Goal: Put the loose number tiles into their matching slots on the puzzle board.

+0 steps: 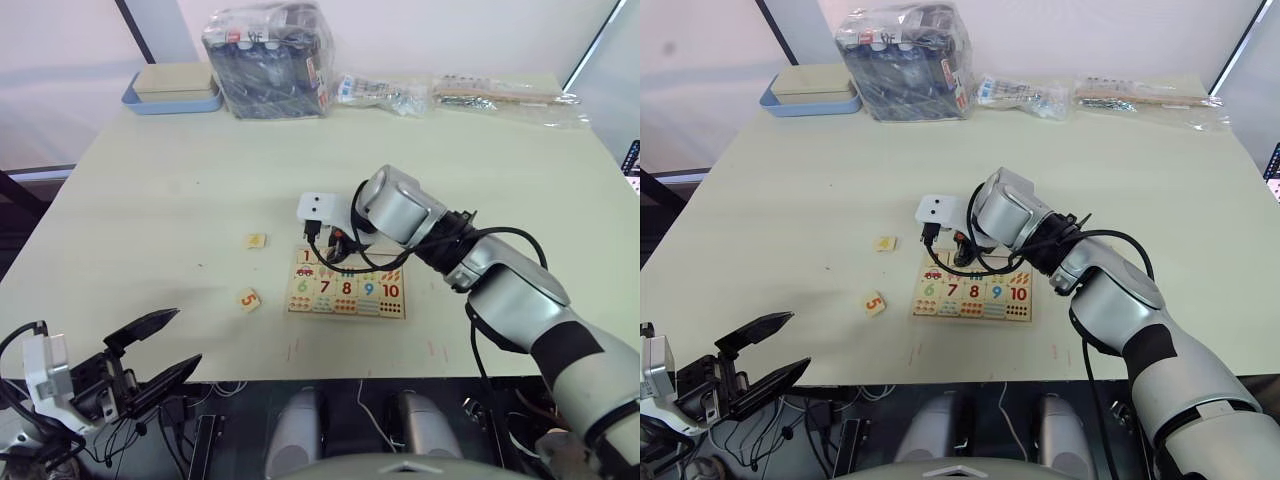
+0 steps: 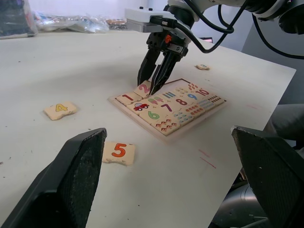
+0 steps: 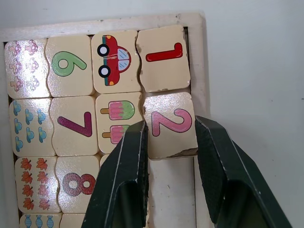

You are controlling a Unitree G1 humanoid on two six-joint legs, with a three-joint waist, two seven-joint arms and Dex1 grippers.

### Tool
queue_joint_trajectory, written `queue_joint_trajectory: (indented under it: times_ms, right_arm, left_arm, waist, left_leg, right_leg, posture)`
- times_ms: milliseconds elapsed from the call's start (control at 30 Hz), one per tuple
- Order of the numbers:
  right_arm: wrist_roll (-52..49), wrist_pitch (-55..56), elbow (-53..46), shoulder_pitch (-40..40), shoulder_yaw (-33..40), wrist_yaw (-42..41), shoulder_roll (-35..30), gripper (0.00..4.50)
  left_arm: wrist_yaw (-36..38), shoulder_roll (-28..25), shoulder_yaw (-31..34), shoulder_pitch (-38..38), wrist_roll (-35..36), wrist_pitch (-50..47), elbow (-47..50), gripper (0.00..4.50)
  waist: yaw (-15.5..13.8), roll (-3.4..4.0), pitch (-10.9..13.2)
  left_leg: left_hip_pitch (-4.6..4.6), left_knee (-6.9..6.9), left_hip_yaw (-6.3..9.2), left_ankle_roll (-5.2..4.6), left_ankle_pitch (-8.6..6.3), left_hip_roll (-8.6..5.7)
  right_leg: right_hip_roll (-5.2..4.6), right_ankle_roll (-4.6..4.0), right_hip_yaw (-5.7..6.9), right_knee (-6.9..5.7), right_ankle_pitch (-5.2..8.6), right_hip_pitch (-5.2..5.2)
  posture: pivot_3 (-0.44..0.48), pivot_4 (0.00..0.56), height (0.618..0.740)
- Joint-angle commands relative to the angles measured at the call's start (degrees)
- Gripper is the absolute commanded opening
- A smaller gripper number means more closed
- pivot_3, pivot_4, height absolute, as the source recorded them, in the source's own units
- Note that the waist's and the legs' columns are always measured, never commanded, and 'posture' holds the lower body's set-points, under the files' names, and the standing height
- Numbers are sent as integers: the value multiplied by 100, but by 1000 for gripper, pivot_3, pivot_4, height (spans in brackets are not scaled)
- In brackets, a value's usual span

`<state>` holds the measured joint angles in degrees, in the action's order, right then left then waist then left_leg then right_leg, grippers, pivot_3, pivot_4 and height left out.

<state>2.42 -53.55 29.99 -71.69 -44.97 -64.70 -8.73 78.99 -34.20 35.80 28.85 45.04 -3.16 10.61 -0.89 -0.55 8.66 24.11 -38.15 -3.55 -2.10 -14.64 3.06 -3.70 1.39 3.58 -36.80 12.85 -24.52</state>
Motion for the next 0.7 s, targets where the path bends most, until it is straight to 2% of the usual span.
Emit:
queue_joint_trajectory:
  times_ms: [33,167,200,300,500,667,700]
  right_arm:
    - [29,7,-165,-29,162,-37,29,2320]
    - [26,31,-166,-25,177,-37,31,4218]
    - [27,38,-171,-24,180,-35,27,4376]
    - [12,93,-244,0,312,51,-28,4376]
    - [-378,297,-1276,546,981,-118,-636,4376]
    - [-454,296,-1504,940,1302,105,-809,4376]
    - [-485,248,-1529,994,1377,169,-787,3872]
  left_arm:
    - [14,19,97,46,48,87,72,4500]
    - [21,24,95,52,45,97,64,4500]
    - [21,25,95,53,45,99,63,4500]
    - [22,30,101,61,46,107,65,4500]
    - [25,40,132,84,62,131,56,4500]
    - [33,16,129,63,68,149,14,4500]
    - [38,3,126,47,67,147,0,4500]
  waist:
    - [-2,1,1]
    - [-3,3,1]
    - [-2,3,1]
    - [0,3,1]
    - [-35,3,2]
    - [-36,4,1]
    - [-37,5,1]
  left_leg:
    - [0,1,1,0,0,0]
    - [0,2,6,5,3,0]
    - [0,3,7,9,5,0]
    - [0,4,8,12,7,0]
    - [0,3,15,14,9,0]
    - [-4,4,23,15,9,0]
    - [-4,4,28,16,10,1]
  right_leg:
    - [0,0,0,-1,0,0]
    - [3,-2,4,-2,1,0]
    - [3,-2,5,-2,1,0]
    - [4,-2,5,-3,1,0]
    - [3,-2,12,-2,1,6]
    - [9,-11,17,-7,7,14]
    - [11,-16,22,-9,9,15]
  posture:
    - [0,150,740]
    - [0,150,740]
    - [0,150,740]
    - [0,150,740]
    - [0,150,740]
    - [0,150,740]
    - [0,150,740]
